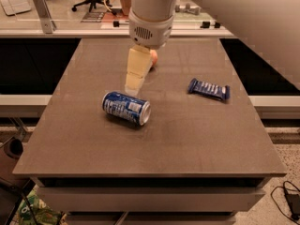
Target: Place pepsi can upright
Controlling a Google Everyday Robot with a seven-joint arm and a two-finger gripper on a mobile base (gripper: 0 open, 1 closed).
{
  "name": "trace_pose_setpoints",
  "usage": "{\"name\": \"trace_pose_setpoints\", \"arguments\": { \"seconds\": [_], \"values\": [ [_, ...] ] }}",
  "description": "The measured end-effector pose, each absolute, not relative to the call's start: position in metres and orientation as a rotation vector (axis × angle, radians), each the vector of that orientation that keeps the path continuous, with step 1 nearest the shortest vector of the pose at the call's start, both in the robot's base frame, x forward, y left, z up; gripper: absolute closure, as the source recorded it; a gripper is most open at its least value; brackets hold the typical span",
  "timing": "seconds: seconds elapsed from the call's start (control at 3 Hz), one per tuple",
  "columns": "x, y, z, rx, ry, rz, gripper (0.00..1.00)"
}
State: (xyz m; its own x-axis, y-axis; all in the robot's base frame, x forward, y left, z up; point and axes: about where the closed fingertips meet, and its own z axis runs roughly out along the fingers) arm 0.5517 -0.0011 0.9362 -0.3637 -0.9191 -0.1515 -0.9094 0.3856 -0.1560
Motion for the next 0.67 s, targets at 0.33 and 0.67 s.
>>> {"name": "trace_pose_setpoints", "arguments": {
  "seconds": [0.33,0.67],
  "values": [
    [0.554,0.015,0.924,-1.674,2.44,-0.059,0.0],
    [0.547,0.026,0.906,-1.699,2.454,-0.028,0.0]
  ]
}}
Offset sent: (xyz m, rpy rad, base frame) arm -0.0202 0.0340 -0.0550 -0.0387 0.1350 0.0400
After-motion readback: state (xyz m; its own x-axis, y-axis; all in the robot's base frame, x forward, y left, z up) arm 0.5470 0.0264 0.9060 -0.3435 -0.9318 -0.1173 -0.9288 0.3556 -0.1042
